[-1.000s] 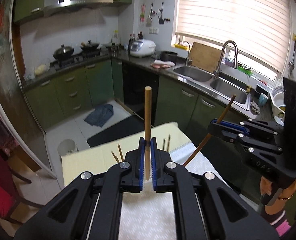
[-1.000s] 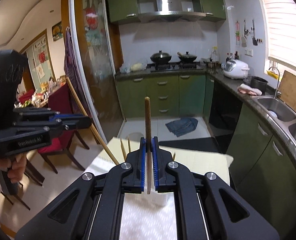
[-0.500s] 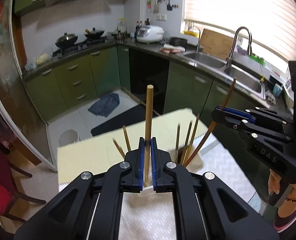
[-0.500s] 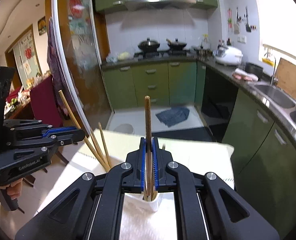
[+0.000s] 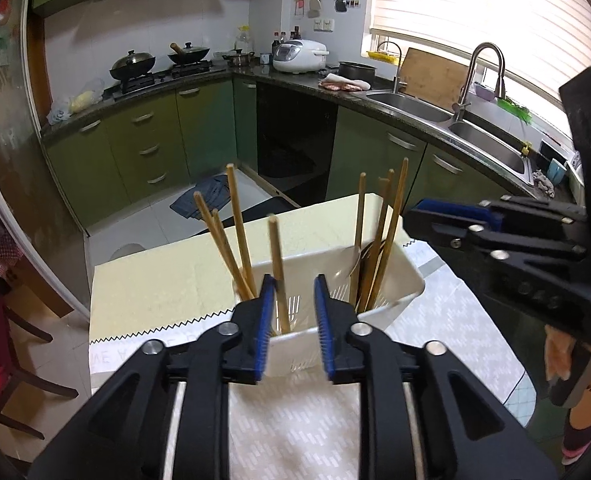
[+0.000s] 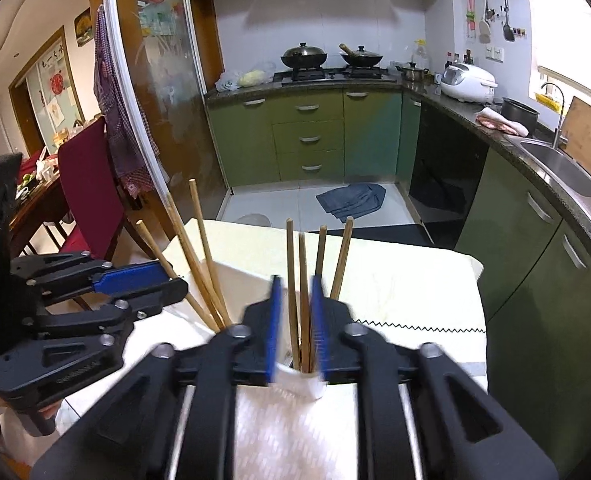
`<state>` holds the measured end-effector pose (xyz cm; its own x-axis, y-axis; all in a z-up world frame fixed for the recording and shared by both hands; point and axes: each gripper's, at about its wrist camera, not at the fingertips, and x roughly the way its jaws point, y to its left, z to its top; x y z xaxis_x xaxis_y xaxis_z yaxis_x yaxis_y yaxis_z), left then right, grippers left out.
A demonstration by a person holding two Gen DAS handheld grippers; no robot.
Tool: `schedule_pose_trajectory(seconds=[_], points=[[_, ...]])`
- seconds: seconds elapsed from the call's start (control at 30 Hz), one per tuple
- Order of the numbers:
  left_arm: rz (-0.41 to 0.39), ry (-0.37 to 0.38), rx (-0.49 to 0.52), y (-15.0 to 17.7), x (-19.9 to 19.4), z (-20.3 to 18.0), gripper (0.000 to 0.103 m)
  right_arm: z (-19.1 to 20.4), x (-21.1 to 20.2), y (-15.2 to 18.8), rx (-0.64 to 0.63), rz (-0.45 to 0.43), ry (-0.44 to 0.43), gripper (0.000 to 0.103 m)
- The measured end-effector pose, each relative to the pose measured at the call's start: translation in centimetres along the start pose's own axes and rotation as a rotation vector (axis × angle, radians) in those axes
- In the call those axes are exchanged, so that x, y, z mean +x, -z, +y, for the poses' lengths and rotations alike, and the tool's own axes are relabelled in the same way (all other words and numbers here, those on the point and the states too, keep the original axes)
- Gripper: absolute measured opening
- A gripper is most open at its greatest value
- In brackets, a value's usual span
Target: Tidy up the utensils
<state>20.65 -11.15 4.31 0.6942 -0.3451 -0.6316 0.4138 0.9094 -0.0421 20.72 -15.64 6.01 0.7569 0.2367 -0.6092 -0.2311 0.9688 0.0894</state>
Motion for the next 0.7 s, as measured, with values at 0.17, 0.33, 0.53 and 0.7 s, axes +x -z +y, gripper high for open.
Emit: schedule_pose_trajectory(seconds=[0.17, 0.33, 0.53, 0.7], points=[[-0.069, -0.016, -0.023, 1.9, -2.1, 0.2, 0.067, 0.0, -3.6, 1.9, 0.004, -0.048, -0.025, 0.037], [-0.17, -0.07, -0.023, 6.4, -7.1, 0.0, 0.095, -0.3, -9.9, 7.3, -0.007, -0.12, -0.041, 0.099], [-0.258, -0.176, -0.012, 13.6, -12.7, -1.8, 0.096, -0.1, -16.5, 15.6, -0.001, -0.185, -0.005, 0.098], [-0.259, -0.092, -0.136, 18.0, -15.9, -2.4, 0.096, 1.9, -21.0, 20.7, -0.01, -0.292, 0.059, 0.098]])
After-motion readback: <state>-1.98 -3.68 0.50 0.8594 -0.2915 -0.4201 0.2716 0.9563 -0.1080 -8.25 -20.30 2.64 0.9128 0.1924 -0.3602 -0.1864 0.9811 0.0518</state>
